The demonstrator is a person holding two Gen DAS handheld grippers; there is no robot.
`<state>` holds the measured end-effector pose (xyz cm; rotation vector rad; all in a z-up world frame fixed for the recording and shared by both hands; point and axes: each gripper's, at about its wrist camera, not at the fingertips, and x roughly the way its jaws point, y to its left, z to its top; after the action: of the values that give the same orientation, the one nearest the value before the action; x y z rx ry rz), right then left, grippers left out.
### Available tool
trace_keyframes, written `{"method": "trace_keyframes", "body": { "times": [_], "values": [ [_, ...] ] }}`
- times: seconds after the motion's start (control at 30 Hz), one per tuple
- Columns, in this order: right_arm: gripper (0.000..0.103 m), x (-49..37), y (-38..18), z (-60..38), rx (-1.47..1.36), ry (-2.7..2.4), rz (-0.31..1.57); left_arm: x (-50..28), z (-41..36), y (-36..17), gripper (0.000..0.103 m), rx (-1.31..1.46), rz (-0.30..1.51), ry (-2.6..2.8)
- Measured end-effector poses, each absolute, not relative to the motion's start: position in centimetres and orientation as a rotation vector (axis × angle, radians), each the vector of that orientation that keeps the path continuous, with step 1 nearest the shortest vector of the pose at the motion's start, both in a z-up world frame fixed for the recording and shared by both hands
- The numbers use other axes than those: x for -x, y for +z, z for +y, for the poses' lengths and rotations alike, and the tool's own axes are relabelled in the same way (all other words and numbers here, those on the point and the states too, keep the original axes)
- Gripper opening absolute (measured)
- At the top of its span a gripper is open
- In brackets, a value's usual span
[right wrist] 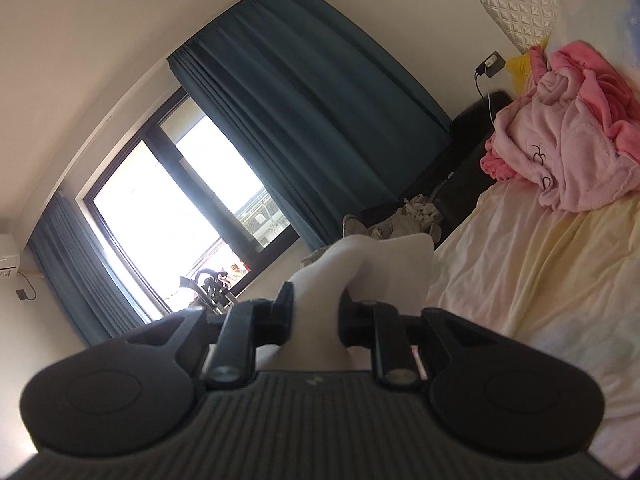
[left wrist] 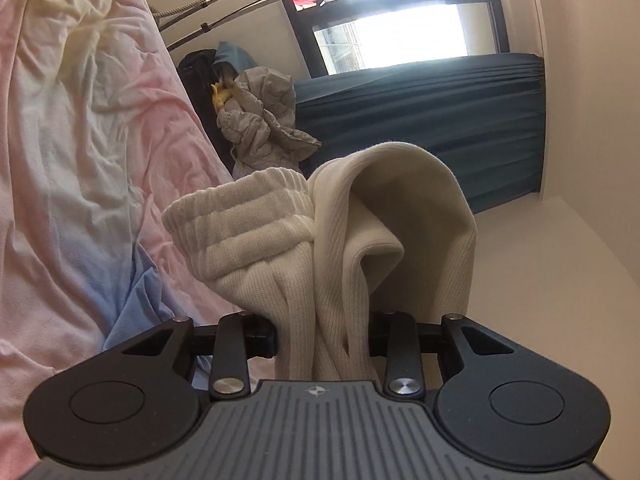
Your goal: Fold clothes
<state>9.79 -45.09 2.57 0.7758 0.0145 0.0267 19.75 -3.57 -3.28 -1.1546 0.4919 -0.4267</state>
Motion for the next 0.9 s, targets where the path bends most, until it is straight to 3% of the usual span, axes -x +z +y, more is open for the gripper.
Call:
{"method": "trace_keyframes", "body": {
  "times": [0.17, 0.4, 0.67, 0.77, 0.83, 0.9],
  "values": [
    [0.021, -11.2, -2.5, -49.8, -0.807, -0.054, 0.022, -23.7, -8.4, -7.6, 0.038, 1.101, 0.545, -0.428],
    [0.022, -13.9, -12.6, -52.6, -0.999, -0.190, 0.286, -25.9, -9.7, -14.3, 0.039, 1.036, 0.611, -0.374],
    [0.031, -13.6, -17.3, -53.0, -1.189, -0.228, 0.365, -25.3, -9.2, -15.0, 0.046, 1.013, 0.636, -0.405],
    [0.038, -13.4, -16.9, -52.8, -1.202, -0.240, 0.361, -25.1, -8.6, -13.9, 0.061, 0.978, 0.683, -0.398],
    [0.042, -13.0, -16.0, -52.6, -1.191, -0.268, 0.350, -24.5, -8.0, -12.9, 0.081, 0.935, 0.694, -0.388],
    [0.061, -12.1, -14.7, -52.3, -1.132, -0.340, 0.333, -23.7, -7.3, -11.7, 0.090, 0.900, 0.692, -0.391]
  ]
}}
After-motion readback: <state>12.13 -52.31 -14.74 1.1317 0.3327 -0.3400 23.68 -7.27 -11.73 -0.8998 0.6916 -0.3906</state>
